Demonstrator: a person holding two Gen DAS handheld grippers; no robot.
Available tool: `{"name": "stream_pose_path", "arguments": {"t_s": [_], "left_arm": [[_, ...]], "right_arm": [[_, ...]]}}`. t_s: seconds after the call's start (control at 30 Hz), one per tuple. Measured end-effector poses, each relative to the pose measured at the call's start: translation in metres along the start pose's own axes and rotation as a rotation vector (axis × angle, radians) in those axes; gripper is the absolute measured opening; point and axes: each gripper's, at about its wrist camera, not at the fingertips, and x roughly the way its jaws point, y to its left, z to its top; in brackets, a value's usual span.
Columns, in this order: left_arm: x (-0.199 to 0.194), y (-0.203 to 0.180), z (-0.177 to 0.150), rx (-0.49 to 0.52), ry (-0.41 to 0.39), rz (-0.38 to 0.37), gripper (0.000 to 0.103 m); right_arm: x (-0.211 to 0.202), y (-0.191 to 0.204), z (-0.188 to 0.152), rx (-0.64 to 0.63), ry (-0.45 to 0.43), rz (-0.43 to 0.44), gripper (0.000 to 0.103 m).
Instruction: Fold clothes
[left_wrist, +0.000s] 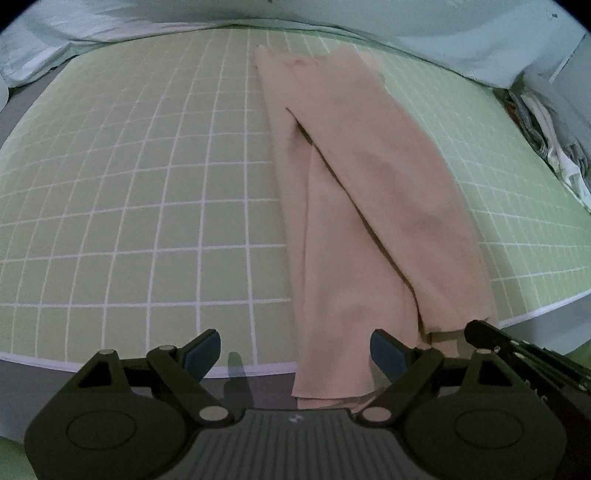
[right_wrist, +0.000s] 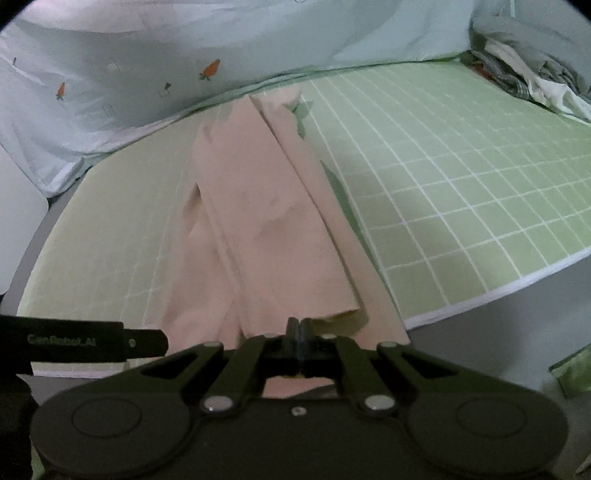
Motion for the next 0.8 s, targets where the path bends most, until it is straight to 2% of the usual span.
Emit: {"name": "stream_pose_path", "arguments": {"t_s": [0.13, 0.23, 0.3, 0.37, 0.47, 0.7, 0.8], "left_arm": [[0.003, -0.005, 0.004, -0.008, 0.007, 0.008, 0.088], [0.008, -0.009, 0.006, -0.014, 0.013, 0.006, 0.088], [0.014, -0.014, 0.007, -0.019, 0.018, 0.004, 0.088], [0.018, -0.016, 0.008, -0.024, 0.026, -0.003, 0.088], [0.027, -0.019, 0.008, -0.04, 0.036, -0.015, 0.087], [0.046, -0.028, 0.015, -0.076, 0.061, -0.027, 0.082], [0.053, -0.034, 0.019, -0.089, 0.067, -0.017, 0.082]], "right_arm": [[-0.004, -0.002, 0.004, -0.017, -0.007, -0.004, 0.004], [-0.007, -0.004, 0.009, -0.04, -0.038, -0.02, 0.018], [-0.007, -0.007, 0.013, -0.056, -0.057, -0.034, 0.034], [-0.003, -0.011, 0.017, -0.074, -0.052, -0.038, 0.042], [0.009, -0.019, 0.021, -0.081, -0.011, -0.036, 0.049], [0.035, -0.03, 0.032, -0.142, 0.071, -0.002, 0.077], [0.041, -0.033, 0.036, -0.147, 0.09, 0.009, 0.082]]}}
